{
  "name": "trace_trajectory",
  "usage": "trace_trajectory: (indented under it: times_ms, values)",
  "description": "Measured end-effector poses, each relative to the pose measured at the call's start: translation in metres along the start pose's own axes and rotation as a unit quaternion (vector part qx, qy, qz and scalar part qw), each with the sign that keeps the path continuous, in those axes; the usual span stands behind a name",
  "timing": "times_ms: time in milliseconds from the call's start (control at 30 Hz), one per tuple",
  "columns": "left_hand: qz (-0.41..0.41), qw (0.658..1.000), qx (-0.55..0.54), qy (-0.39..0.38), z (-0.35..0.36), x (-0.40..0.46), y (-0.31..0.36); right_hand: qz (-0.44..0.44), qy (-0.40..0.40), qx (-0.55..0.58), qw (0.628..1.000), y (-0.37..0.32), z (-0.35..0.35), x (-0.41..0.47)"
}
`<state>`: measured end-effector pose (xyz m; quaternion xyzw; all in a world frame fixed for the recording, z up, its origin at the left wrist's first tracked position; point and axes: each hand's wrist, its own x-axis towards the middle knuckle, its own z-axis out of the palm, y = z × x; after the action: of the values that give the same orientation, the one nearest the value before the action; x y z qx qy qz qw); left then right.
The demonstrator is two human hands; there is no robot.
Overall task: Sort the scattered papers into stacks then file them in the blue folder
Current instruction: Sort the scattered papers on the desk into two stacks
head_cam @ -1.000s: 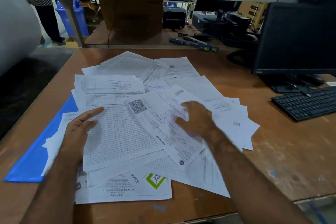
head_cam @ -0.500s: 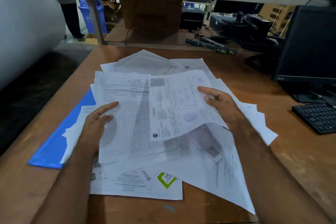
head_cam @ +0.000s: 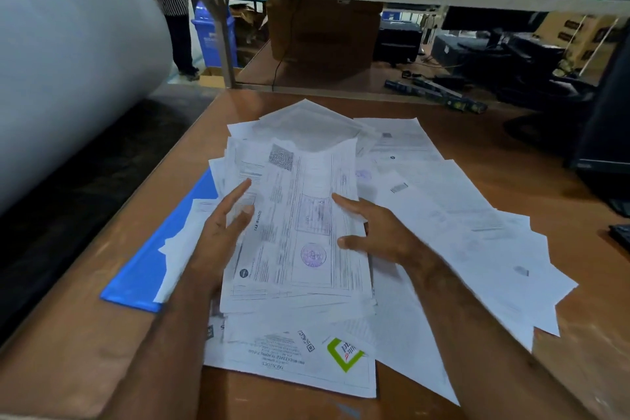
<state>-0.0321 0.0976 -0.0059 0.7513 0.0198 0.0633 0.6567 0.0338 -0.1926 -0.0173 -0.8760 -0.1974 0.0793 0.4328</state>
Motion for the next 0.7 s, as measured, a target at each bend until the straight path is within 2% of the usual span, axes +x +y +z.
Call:
trace_trajectory:
  times_ms: [200,300,400,467,567,633,700]
  values:
    - [0.012,1.000,0.003,-0.007,-0.004,0.005,-0.011,-0.087,-0.035,-0.101,0.990,-0.017,-0.004,0.011]
    - [0.017,1.000,-0.016,-0.011,-0.002,0.006,-0.014,-0.088,-0.036,-0.107,0.990,-0.021,-0.002,0.009]
    - [0.018,0.999,0.034,0.004,-0.004,0.009,-0.016,-0.016,0.063,-0.168,0.984,-0.011,-0.008,0.003]
    - [0.015,0.999,0.045,0.011,-0.003,0.010,-0.015,0.083,0.120,-0.254,0.956,0.005,-0.023,-0.011]
    - [0.004,0.999,0.038,0.017,0.000,0.009,-0.013,0.231,0.120,-0.315,0.913,0.024,-0.026,-0.047]
    - [0.003,0.999,0.031,0.022,0.001,0.010,-0.013,0.241,0.111,-0.345,0.900,0.033,-0.010,-0.070]
    - [0.009,0.999,0.024,0.026,0.003,0.008,-0.012,0.204,0.105,-0.350,0.908,0.037,-0.003,-0.089]
